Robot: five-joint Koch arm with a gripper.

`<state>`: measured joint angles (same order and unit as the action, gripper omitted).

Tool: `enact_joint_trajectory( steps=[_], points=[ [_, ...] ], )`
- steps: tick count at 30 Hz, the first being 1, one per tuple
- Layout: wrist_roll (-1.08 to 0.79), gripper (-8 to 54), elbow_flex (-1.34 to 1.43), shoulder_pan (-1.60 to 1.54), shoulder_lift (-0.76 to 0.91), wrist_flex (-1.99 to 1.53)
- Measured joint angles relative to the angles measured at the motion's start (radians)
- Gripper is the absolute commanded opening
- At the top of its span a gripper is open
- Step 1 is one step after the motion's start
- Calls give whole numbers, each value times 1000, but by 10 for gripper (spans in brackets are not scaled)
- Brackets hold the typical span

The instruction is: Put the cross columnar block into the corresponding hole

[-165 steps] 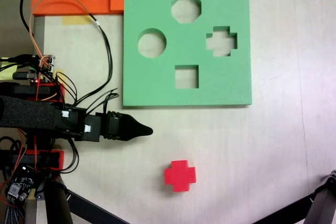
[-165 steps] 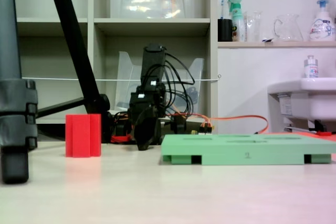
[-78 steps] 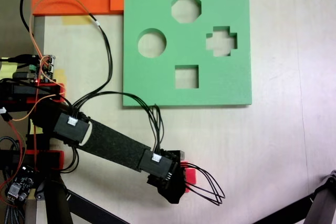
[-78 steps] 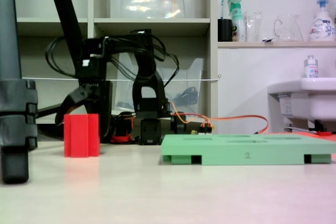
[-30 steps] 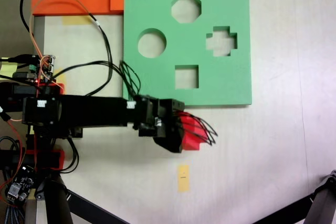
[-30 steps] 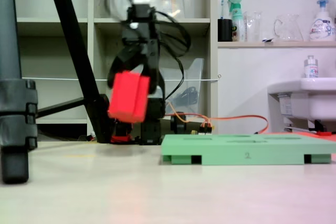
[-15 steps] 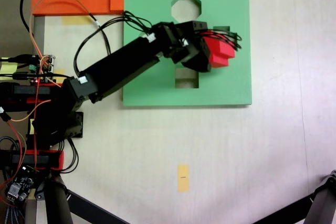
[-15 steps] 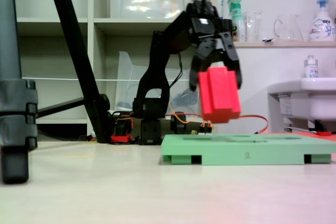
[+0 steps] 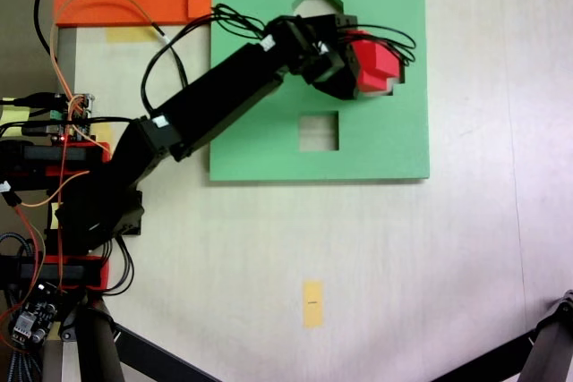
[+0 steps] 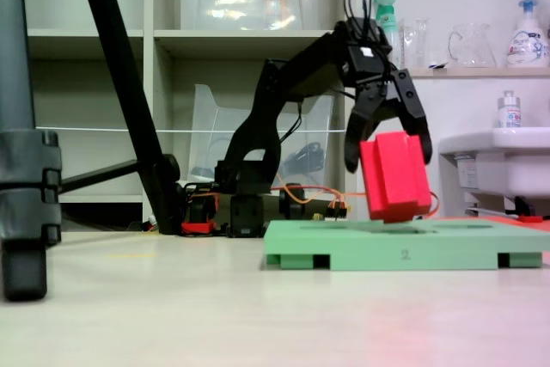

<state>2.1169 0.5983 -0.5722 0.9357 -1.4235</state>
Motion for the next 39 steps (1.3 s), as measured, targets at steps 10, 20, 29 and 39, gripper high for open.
enact_joint_trajectory(
  steps=[10,20,29,39],
  points=[
    [-5,196,-3,-5,-43,14],
    [12,196,-60,-3,-123,23],
    [-17,196,-140,0,-187,25],
    [-91,362,-149,-2,-216,38]
  ],
)
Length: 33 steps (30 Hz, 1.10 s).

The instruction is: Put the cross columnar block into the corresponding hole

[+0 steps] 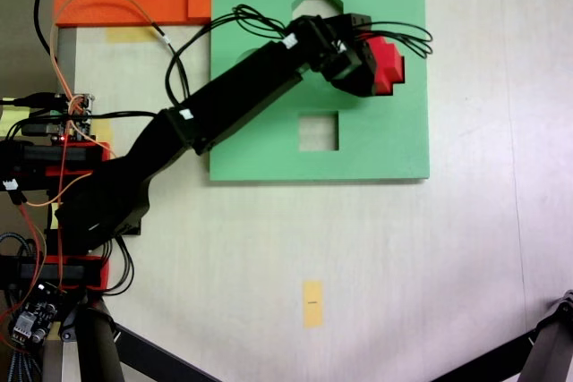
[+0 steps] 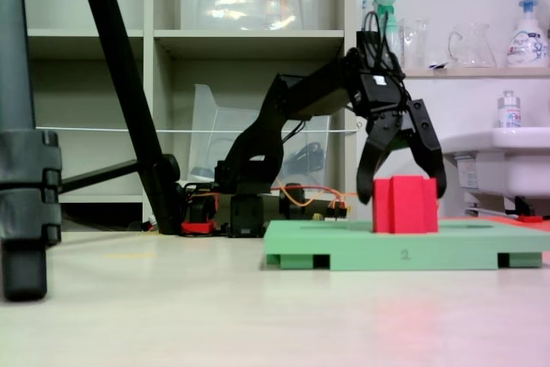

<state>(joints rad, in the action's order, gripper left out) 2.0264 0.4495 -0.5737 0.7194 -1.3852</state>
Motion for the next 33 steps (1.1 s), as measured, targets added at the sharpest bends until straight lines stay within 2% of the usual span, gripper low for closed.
enact_joint_trajectory(
  steps=[4,5,10,12,20,25,26,27,29,31,33],
  points=[
    [-5,512,-21,-5,-28,28],
    [-5,519,-17,-8,-32,28],
    [-5,519,-14,-12,-15,14],
    [-28,511,-15,-12,46,-12],
    [-430,512,-17,126,437,-140],
    [-749,511,-17,301,575,-183],
    [-785,494,14,328,601,-179],
    [-838,460,147,370,664,-169],
    [-914,447,503,466,824,-61],
    [-1020,445,946,560,1019,209],
    [-1157,396,1213,611,1131,491]
  ],
)
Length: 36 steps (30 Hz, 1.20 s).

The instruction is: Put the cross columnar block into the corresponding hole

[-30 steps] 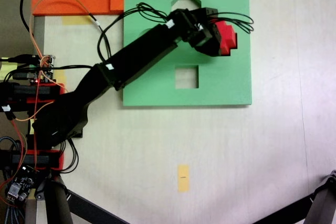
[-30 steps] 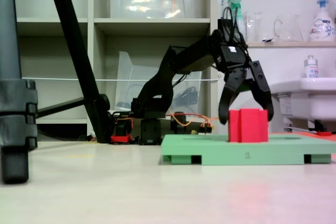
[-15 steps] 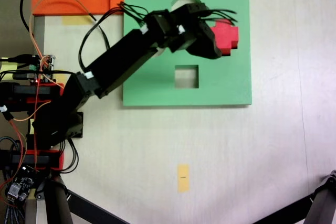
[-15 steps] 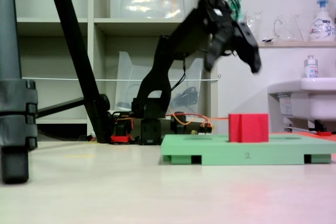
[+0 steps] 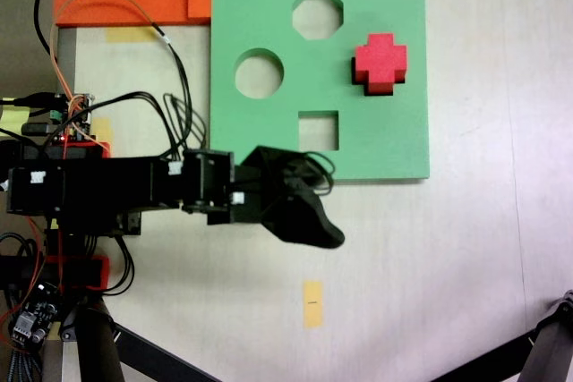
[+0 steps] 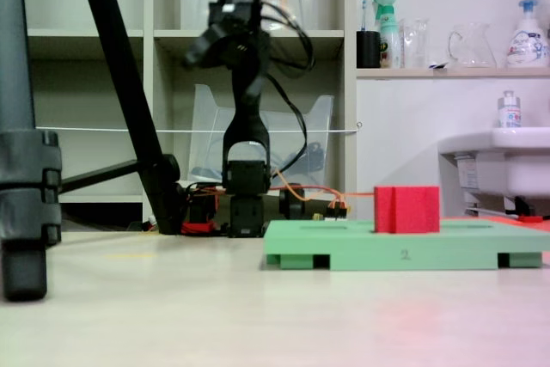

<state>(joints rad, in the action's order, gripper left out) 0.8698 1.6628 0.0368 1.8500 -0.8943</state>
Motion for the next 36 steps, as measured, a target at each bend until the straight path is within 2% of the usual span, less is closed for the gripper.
enact_joint_trajectory(
  steps=[3,5,7,15,20,23,36],
  points=[
    [-104,343,360,89,75,426],
    [-206,342,669,101,127,821],
    [-313,345,871,94,179,1025],
    [-571,345,1328,31,347,1077],
    [-699,352,1402,-9,394,1058],
    [-706,343,1402,-15,394,940],
    [-704,345,1404,-15,394,937]
  ],
)
